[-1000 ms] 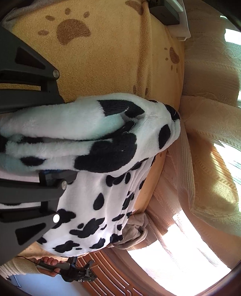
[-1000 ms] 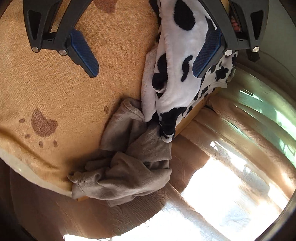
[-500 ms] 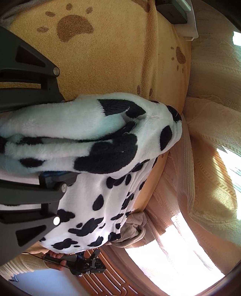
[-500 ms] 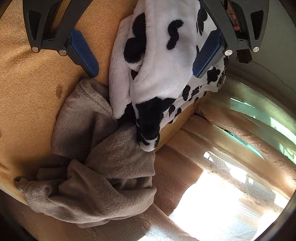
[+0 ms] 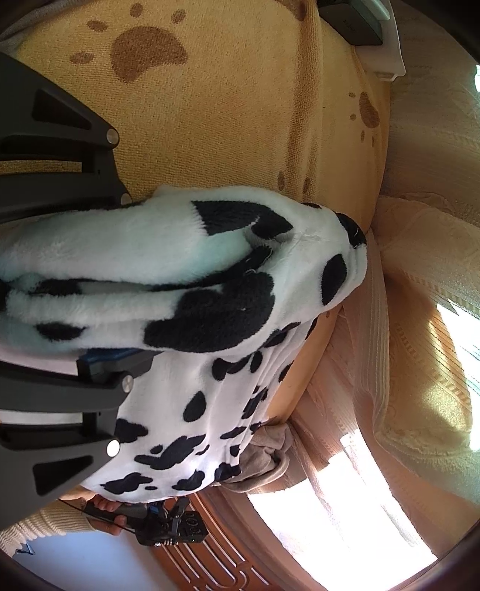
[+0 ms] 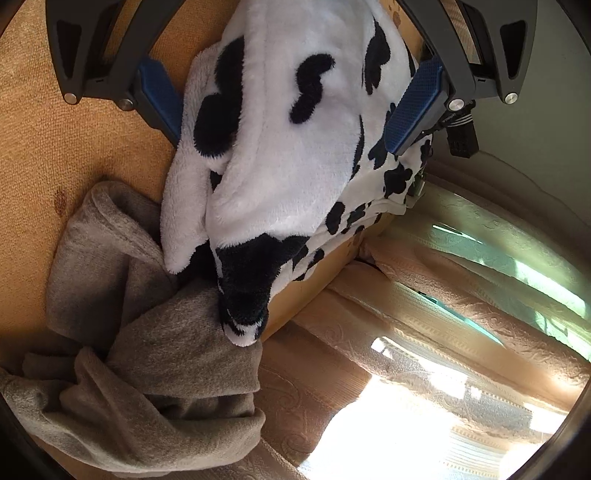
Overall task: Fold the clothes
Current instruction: 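Hold the blanket edge with the left gripper while the right gripper grasps the blanket's other end, then lift the folded blanket with both grippers and carry it toward the wall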
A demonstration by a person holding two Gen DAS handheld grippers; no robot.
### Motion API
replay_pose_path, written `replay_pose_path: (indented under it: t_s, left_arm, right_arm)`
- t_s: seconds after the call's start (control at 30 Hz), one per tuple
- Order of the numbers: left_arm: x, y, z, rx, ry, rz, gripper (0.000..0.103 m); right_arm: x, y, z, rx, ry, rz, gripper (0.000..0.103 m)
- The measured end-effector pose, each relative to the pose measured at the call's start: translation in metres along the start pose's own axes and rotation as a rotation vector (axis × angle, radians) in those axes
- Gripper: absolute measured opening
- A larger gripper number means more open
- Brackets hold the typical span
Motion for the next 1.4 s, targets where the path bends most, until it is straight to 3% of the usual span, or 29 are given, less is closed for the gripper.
replay_pose_path:
  t_s: [0.23,0.3,0.37,0.57,0.77,1.1,1.4]
  left_arm:
    - [0.003,0.002,-0.003,-0.014,0.017,-0.014,0.051]
    - [0.002,0.002,-0.004,-0.018,0.006,-0.010,0.051]
    - [0.000,0.002,-0.004,-0.021,-0.012,0.000,0.051]
    - [0.008,0.000,0.000,0.011,-0.001,-0.031,0.039]
    - [0.014,0.000,0.003,0.030,0.025,-0.053,0.037]
    - [0.014,0.000,-0.003,0.049,0.066,-0.079,0.037]
    - [0.027,-0.009,-0.001,0.146,0.198,-0.170,0.038]
  right_arm:
    - [-0.003,-0.001,-0.003,0.015,-0.058,0.038,0.099]
    - [0.000,-0.003,-0.003,0.000,-0.101,0.038,0.073]
    - [0.004,-0.005,-0.001,-0.003,-0.111,0.037,0.061]
    - [-0.016,-0.006,0.004,0.050,-0.190,0.135,0.041]
    - [-0.038,-0.002,0.013,0.090,-0.192,0.195,0.040]
    - [-0.023,-0.008,0.003,0.065,-0.229,0.172,0.040]
    - [-0.057,-0.014,-0.003,0.072,-0.495,0.368,0.040]
Point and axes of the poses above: each gripper's, at about its wrist camera, not at the fingertips, and z roughly against the way its jaws point, x to its right, y to its top, the point moved 4 cm from there along -z, roughly the way its jaws point, and after that the axes turned 11 degrees about z, right-handed, at the moved point
